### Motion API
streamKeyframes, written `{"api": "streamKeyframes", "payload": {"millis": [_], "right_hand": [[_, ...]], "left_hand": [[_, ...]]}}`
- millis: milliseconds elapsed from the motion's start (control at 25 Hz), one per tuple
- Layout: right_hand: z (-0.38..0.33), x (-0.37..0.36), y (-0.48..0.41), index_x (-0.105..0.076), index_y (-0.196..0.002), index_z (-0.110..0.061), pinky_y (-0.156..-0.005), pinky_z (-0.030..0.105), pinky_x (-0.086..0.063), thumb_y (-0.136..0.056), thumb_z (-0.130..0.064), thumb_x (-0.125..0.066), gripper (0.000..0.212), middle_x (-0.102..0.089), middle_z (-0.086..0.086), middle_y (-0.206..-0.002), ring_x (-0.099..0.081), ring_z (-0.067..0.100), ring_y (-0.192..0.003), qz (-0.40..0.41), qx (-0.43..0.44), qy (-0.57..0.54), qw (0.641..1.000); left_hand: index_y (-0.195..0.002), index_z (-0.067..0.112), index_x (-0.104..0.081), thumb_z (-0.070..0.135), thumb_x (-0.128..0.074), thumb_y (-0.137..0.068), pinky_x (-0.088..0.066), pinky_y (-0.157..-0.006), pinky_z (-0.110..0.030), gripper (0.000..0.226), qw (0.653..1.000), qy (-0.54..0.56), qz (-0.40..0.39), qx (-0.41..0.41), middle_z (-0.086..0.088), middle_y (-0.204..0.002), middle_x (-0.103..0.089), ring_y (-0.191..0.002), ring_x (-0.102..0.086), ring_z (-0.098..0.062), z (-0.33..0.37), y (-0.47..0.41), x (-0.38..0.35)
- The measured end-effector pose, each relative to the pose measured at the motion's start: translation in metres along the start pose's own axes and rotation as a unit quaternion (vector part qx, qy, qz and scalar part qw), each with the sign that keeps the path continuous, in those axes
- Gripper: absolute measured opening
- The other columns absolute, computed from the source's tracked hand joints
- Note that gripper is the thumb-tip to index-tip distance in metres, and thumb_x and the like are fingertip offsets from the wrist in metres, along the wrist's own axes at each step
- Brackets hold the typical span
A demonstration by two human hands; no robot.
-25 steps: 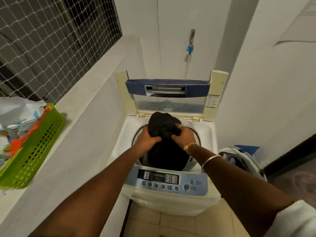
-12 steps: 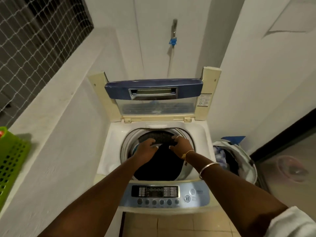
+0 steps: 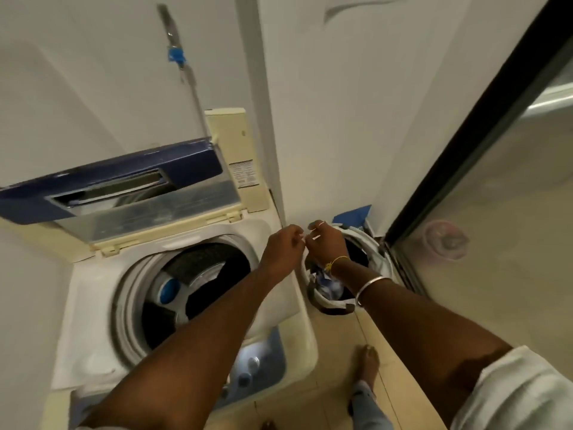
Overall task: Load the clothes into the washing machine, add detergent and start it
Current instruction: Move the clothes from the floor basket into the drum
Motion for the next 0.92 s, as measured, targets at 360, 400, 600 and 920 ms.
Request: {"api": "streamKeyframes", "payload": {"millis": [360, 400, 600, 920], "right_hand": [[0.189, 0.052, -0.105, -0.06, -0.124, -0.01, -0.095, 0.034, -0.045, -0.089, -0.024, -0.063, 0.038, -0.064, 0.013, -0.12, -0.059, 0.031, -0.114, -0.11, -0.038, 0.114, 0.987], [0.208, 0.053, -0.114, -0.06, -0.123, -0.01, -0.093, 0.034, -0.046, -0.088, -0.024, -0.063, 0.038, -0.065, 0.013, -0.119, -0.06, 0.032, -0.113, -0.119, -0.047, 0.118, 0.985], [0.284, 0.024, -0.157, -0.059, -0.128, -0.013, -0.088, 0.03, -0.046, -0.086, -0.017, -0.066, 0.043, -0.063, 0.015, -0.12, -0.06, 0.033, -0.111, -0.179, -0.035, 0.13, 0.975], [0.406, -0.123, -0.274, -0.041, -0.143, -0.025, -0.097, 0.041, -0.047, -0.078, -0.026, -0.067, 0.07, -0.054, 0.015, -0.129, -0.053, 0.035, -0.115, -0.289, 0.024, 0.221, 0.931]], "left_hand": [[-0.112, 0.004, -0.065, 0.008, -0.057, -0.093, -0.037, -0.081, -0.018, 0.02, 0.992, -0.068, -0.07, 0.083, -0.013, -0.107, -0.069, -0.096, -0.062, -0.022, -0.004, -0.083, -0.16], [-0.114, 0.004, -0.064, 0.007, -0.059, -0.092, -0.037, -0.082, -0.018, 0.023, 0.989, -0.078, -0.08, 0.096, -0.013, -0.109, -0.069, -0.1, -0.063, -0.025, -0.015, -0.088, -0.175], [-0.109, 0.002, -0.063, 0.008, -0.063, -0.089, -0.045, -0.082, -0.027, 0.021, 0.976, -0.092, -0.128, 0.149, -0.014, -0.105, -0.067, -0.1, -0.064, -0.028, -0.077, -0.11, -0.249], [-0.127, 0.002, -0.054, 0.02, -0.078, -0.076, -0.044, -0.092, -0.033, 0.059, 0.953, -0.111, -0.208, 0.191, -0.016, -0.122, -0.062, -0.115, -0.059, -0.031, -0.216, -0.188, -0.401]]}}
Point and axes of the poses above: each hand's wrist, its own y-axis away from the middle knuckle, its own x-axis out of the back of the hand, z = x × y, the point moved 8 cm from there along -y, towards the middle knuckle
